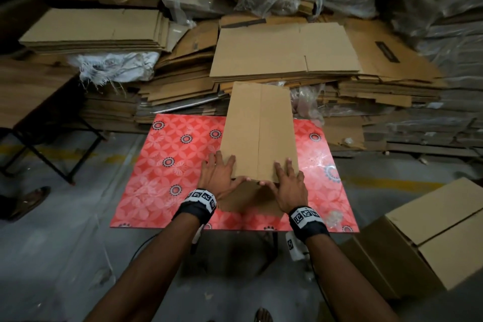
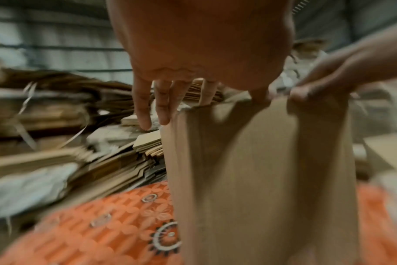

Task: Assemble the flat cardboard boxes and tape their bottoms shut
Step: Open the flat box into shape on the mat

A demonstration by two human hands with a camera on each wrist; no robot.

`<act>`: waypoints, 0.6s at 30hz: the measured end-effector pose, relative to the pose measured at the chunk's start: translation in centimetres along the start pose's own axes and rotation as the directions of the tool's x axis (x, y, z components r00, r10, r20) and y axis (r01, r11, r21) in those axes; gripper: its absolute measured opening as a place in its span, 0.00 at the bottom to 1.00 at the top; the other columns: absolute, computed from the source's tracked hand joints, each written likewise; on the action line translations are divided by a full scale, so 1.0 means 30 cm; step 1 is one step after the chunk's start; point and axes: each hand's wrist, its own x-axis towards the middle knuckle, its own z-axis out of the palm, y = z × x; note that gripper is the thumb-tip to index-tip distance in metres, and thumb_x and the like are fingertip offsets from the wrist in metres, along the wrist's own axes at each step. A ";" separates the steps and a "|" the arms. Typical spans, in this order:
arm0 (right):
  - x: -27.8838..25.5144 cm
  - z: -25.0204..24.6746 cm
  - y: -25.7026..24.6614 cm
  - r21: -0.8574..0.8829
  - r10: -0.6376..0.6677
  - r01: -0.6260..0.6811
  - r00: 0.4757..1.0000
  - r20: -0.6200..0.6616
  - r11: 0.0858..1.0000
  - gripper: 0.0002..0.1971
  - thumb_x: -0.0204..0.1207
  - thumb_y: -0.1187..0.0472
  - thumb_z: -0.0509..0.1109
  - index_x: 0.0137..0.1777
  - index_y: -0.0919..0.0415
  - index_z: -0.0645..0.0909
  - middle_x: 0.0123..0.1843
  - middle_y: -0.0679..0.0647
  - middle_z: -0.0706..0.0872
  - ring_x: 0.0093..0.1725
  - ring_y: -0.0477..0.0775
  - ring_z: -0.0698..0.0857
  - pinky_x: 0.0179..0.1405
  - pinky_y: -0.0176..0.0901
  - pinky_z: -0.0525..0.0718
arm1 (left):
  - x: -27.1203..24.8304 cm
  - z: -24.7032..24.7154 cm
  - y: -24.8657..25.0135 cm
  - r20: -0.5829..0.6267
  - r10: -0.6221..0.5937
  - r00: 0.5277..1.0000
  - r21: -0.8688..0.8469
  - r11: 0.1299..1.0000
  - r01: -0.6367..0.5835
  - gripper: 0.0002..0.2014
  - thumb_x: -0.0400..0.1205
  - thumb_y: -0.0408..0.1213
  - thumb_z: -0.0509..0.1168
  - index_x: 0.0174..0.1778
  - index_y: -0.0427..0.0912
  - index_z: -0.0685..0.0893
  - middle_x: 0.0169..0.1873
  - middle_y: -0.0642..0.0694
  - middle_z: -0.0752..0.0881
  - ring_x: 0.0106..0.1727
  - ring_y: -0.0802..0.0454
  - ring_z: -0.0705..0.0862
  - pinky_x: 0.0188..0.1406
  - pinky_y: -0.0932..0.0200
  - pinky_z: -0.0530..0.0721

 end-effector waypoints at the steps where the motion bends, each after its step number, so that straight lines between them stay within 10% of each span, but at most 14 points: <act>1: 0.002 0.000 0.000 -0.003 -0.005 0.005 1.000 -0.002 1.000 0.41 0.84 0.29 0.56 0.91 0.46 0.52 0.93 0.57 0.47 0.84 0.80 0.59 0.79 0.72 0.71 | 0.004 -0.004 -0.001 0.002 -0.001 1.000 -0.009 1.000 0.001 0.42 0.78 0.77 0.46 0.79 0.50 0.69 0.77 0.31 0.70 0.77 0.30 0.68 0.67 0.32 0.77; 11: 0.005 0.040 0.008 -0.069 -0.066 0.060 0.995 -0.080 0.996 0.36 0.88 0.36 0.53 0.92 0.50 0.51 0.92 0.63 0.47 0.84 0.84 0.56 0.83 0.73 0.60 | 0.020 0.020 -0.023 -0.044 0.114 0.992 -0.029 0.993 -0.116 0.36 0.85 0.69 0.50 0.81 0.48 0.72 0.82 0.32 0.68 0.80 0.30 0.66 0.76 0.31 0.69; 15: -0.002 0.051 0.007 -0.068 -0.099 0.093 0.990 -0.098 0.993 0.35 0.84 0.34 0.36 0.91 0.37 0.50 0.91 0.67 0.48 0.82 0.86 0.57 0.83 0.75 0.56 | 0.033 0.025 -0.018 0.035 0.281 0.959 -0.126 0.953 -0.274 0.27 0.89 0.66 0.48 0.86 0.72 0.58 0.89 0.39 0.50 0.87 0.32 0.52 0.83 0.22 0.51; 18: -0.005 0.044 0.004 -0.052 -0.097 0.094 0.992 -0.076 0.994 0.29 0.88 0.36 0.41 0.88 0.28 0.45 0.92 0.64 0.42 0.84 0.86 0.52 0.82 0.76 0.58 | 0.038 0.036 0.010 0.107 0.366 0.924 -0.076 0.930 -0.360 0.26 0.87 0.70 0.44 0.83 0.82 0.51 0.90 0.48 0.40 0.88 0.28 0.46 0.77 0.14 0.41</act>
